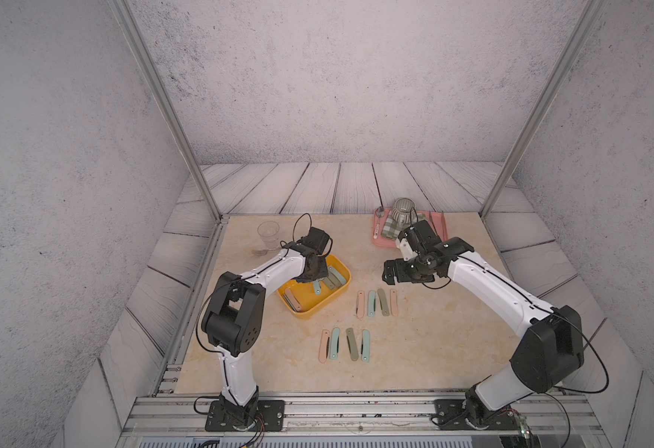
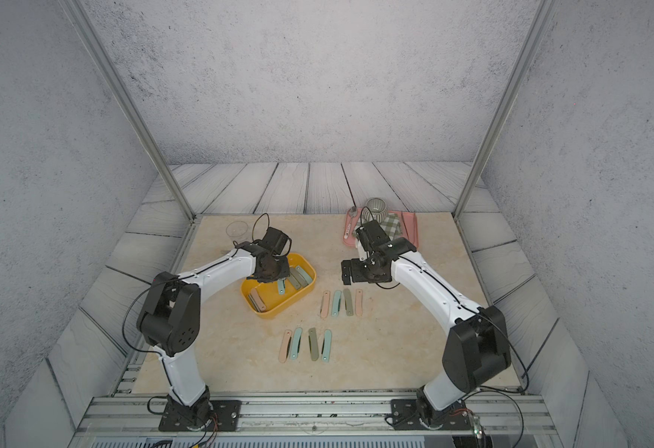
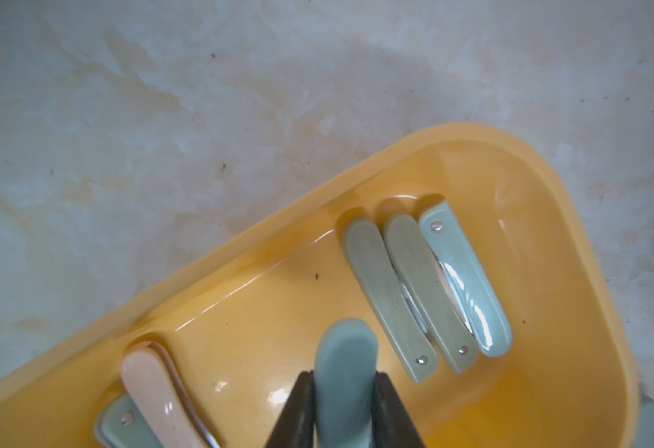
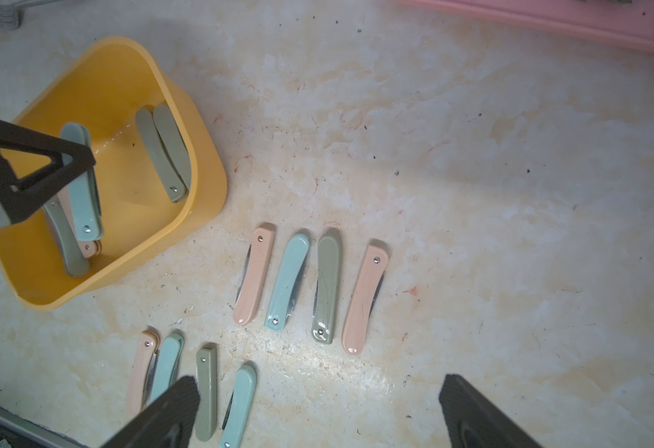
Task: Take the fruit knife out of the storage box
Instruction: Pick up the fruit knife from the storage box.
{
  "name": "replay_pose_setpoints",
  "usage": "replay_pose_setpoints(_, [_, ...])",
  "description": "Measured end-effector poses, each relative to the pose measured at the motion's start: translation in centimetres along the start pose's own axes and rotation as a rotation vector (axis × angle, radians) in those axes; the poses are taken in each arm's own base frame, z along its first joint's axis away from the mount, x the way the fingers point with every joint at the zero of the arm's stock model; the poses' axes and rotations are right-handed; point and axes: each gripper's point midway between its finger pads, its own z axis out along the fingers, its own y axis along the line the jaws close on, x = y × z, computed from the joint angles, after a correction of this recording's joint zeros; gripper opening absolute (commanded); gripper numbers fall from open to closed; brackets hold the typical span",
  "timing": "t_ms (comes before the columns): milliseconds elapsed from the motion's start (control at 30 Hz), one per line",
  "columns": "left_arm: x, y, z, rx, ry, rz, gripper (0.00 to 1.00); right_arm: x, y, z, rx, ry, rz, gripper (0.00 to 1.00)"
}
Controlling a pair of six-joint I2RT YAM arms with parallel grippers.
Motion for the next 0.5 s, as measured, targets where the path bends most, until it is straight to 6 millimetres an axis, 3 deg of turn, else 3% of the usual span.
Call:
replay_pose_setpoints(300, [-0.6,-1.6,-4.3,0.090,-0.044,0.007,0.24,-0.5,0.2,-0.3,-0.004,-0.015,-0.001,0.99])
replay_pose_setpoints(500, [0.6,-3.6,-7.1,0.147,-0.051,0.048,0.24,-0.4,0.1,-0.3,0.002,-0.012,0.000,0.99])
